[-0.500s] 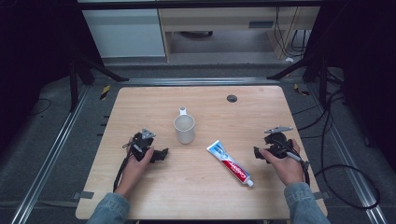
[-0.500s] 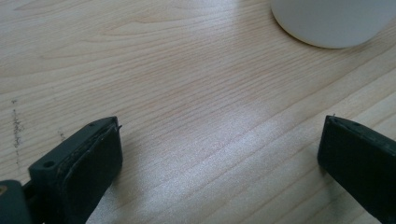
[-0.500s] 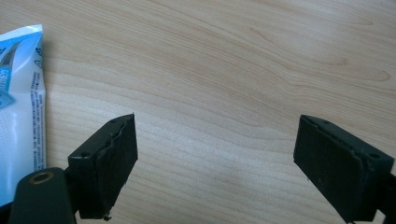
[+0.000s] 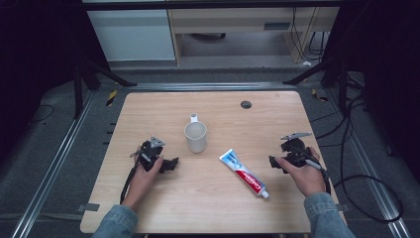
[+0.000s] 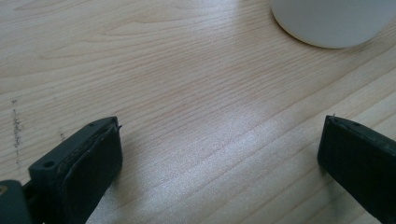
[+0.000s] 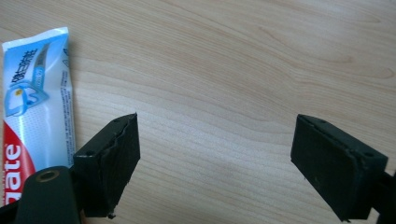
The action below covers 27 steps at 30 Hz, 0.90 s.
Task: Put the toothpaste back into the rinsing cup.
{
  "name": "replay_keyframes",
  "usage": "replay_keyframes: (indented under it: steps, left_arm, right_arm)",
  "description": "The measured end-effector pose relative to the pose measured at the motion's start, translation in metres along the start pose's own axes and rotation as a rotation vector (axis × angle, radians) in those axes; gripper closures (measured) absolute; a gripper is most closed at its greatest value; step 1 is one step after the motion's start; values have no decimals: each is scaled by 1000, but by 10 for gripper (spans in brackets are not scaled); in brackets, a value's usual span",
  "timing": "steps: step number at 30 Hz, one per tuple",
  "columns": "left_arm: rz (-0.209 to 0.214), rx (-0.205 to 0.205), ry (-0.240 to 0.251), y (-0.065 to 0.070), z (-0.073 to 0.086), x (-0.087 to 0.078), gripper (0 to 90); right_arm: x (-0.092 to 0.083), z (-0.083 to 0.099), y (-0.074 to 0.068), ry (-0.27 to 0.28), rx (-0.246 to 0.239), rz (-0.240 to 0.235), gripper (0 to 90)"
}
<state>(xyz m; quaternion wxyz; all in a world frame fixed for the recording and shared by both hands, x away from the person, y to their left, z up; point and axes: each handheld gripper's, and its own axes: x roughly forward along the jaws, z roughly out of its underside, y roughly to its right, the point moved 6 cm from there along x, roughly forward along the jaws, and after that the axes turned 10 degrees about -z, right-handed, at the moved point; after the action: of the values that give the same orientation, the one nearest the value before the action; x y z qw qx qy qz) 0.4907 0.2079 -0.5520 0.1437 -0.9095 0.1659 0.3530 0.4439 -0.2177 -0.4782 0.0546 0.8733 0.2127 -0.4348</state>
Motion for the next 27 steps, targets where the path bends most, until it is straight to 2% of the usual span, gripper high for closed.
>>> replay_keyframes:
  steps: [15,20,27]
  left_arm:
    - [0,0,1,0,0,0,0]
    - [0,0,1,0,0,0,0]
    - [0,0,1,0,0,0,0]
  right_arm:
    - [-15,-13,-7,-4,-32,-9,181]
    - [-15,-12,-6,-15,-39,-8,195]
    - [-12,-12,-15,-45,-67,-30,239]
